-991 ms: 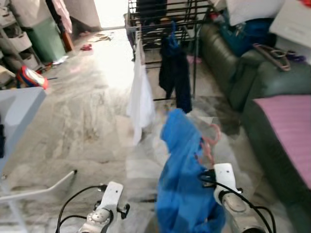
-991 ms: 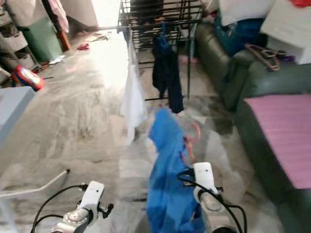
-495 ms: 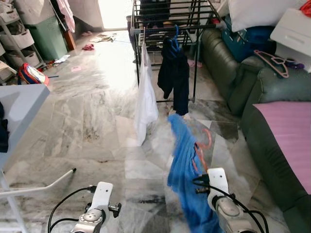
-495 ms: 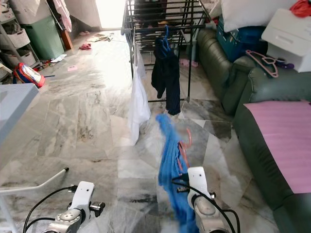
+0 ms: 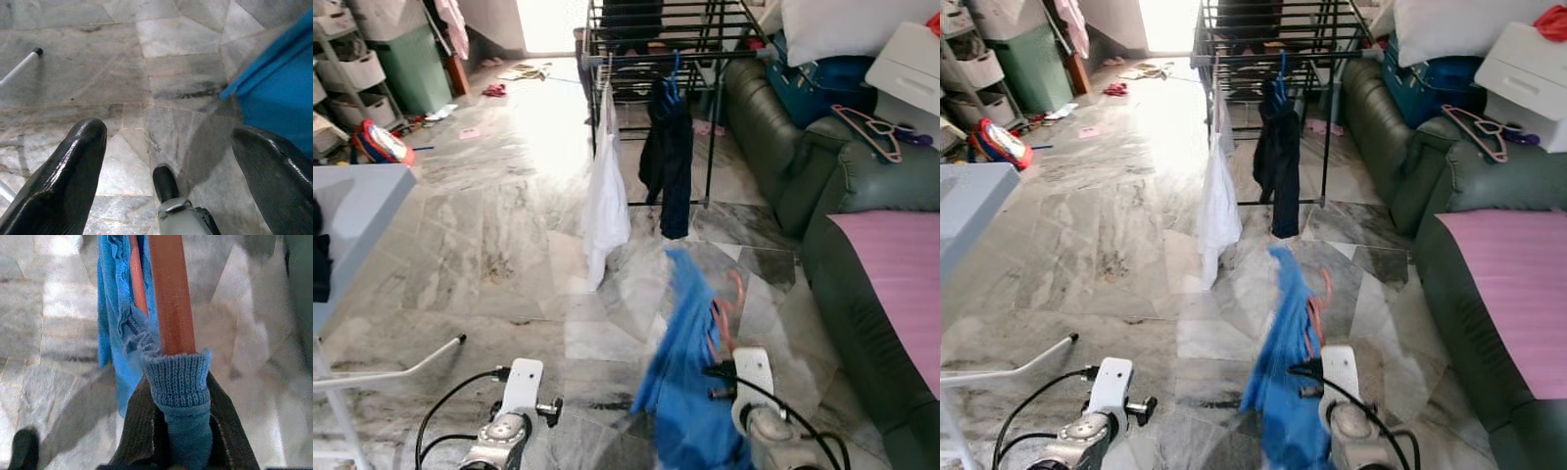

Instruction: Hang hanger

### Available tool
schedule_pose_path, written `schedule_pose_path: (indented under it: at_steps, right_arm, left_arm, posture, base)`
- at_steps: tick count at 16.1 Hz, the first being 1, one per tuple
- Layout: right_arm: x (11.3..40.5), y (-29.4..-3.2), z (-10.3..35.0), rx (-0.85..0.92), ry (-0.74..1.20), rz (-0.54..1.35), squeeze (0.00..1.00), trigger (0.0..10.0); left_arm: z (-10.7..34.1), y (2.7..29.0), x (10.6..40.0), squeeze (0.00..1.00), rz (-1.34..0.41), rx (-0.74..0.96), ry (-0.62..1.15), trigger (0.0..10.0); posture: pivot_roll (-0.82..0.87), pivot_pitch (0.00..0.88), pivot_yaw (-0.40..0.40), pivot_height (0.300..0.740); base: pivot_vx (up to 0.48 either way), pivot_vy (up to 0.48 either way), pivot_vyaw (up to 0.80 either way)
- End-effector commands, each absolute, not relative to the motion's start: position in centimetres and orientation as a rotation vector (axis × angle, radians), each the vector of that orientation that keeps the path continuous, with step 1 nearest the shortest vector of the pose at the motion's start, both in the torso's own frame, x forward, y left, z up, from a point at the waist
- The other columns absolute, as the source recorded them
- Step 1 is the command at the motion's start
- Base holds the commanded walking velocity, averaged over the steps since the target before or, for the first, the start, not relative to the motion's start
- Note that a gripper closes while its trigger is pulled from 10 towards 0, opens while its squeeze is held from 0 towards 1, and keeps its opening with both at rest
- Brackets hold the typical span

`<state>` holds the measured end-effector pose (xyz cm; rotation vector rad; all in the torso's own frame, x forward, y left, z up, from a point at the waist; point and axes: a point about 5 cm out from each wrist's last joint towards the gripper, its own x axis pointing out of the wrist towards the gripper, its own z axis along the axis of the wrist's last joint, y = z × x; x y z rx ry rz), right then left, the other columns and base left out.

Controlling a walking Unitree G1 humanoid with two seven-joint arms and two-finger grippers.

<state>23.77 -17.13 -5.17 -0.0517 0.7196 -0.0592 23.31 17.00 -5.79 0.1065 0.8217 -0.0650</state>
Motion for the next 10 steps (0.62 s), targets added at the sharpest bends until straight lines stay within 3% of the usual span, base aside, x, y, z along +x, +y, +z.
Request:
schedule_pose_path:
  at_steps: [1,5,7,10]
  right_arm:
    - [23.2,-17.2,-5.6,-0.031,0.752,-0.083,0.0,10.0]
    - [23.0,-17.7,-5.7,-0.045,0.747,-0.118,0.0,10.0]
    - [24.8,-18.9,-4.2,-0.07,0.663,-0.168,0.0,10.0]
    - [26.6,-20.0,-2.6,-0.048,0.602,-0.225,0.0,10.0]
  left_arm:
    - [-5.4,16.8,24.0,0.0,-0.066,0.118,0.795,10.0]
    - [-3.2,15.0,26.8,0.0,-0.134,0.179,0.666,10.0]
    - [-0.2,14.0,30.0,0.0,-0.12,0.093,0.534,10.0]
    - [1.8,12.9,31.9,0.0,-0.15,0.077,0.465,10.0]
  posture:
    - [-0.04,0.018,0.011,0.74]
    - [-0.05,0.023,0.028,0.74]
    - [-0.07,0.028,0.045,0.74]
    - [-0.07,0.031,0.055,0.74]
  base:
    - [0.0,0.0,0.0]
    - [0.0,0.0,0.0]
    - [0.0,0.0,0.0]
    - [0.0,0.0,0.0]
